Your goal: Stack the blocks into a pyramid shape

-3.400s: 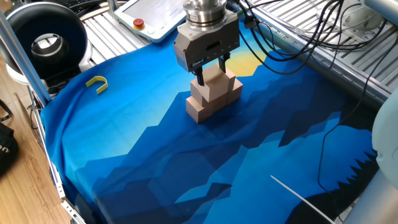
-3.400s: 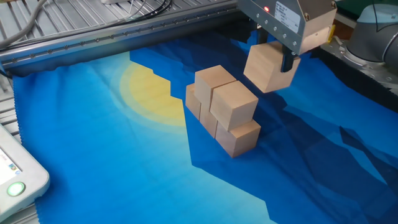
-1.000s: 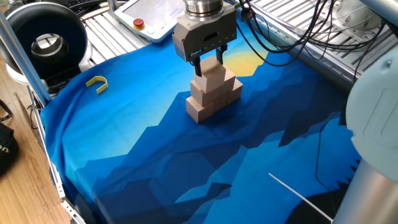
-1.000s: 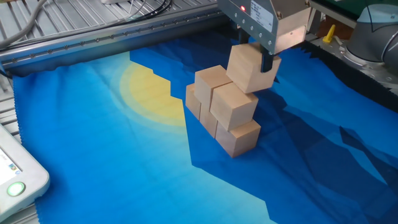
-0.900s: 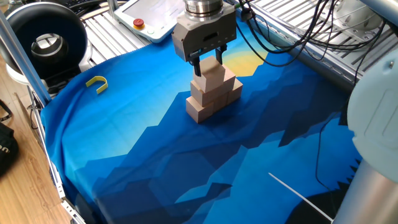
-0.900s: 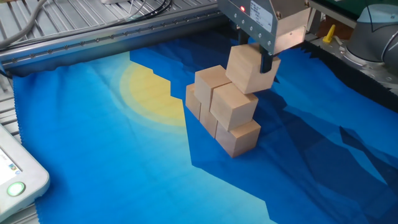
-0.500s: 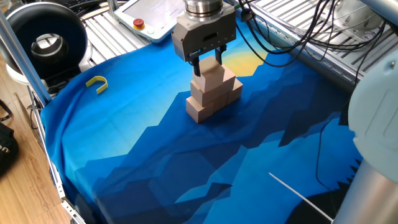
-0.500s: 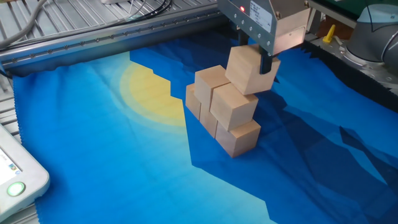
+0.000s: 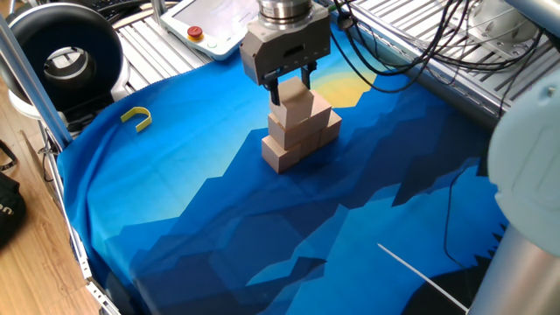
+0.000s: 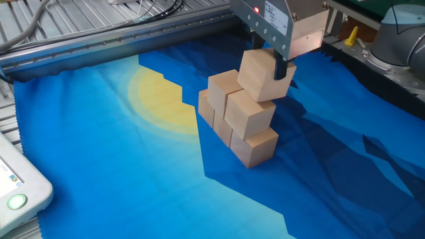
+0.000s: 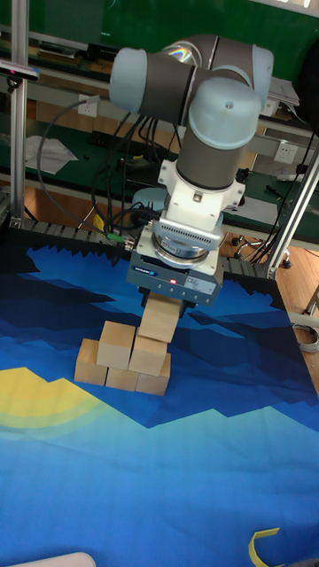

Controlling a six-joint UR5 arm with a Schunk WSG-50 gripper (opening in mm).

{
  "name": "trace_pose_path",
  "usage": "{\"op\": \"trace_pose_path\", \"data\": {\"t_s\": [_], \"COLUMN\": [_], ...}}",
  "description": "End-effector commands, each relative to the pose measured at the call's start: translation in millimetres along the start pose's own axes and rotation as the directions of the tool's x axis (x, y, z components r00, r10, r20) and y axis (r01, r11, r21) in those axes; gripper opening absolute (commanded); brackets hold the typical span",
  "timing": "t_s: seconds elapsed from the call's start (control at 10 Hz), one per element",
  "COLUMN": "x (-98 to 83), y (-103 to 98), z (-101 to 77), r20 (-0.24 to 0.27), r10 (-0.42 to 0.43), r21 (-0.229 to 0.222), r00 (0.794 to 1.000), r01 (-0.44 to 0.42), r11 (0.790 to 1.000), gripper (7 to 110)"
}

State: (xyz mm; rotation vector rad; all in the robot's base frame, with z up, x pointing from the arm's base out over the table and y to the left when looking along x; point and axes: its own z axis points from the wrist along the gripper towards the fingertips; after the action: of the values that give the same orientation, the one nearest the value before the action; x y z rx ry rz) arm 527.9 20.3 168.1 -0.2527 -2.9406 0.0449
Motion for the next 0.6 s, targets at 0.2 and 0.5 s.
{"op": "trace_pose_path", "data": {"t_s": [0.2, 0.5], "x": [-16.7, -34.5], "y": [10, 22], "z": [-1.8, -0.4], "r20": [-0.014, -0.008], "r10": [0.017, 0.031], "r21": [-0.017, -0.009], "r00": [1.000, 0.999], "r01": [-0.017, -0.031], "r11": [1.000, 0.999], "gripper": [7, 7]}}
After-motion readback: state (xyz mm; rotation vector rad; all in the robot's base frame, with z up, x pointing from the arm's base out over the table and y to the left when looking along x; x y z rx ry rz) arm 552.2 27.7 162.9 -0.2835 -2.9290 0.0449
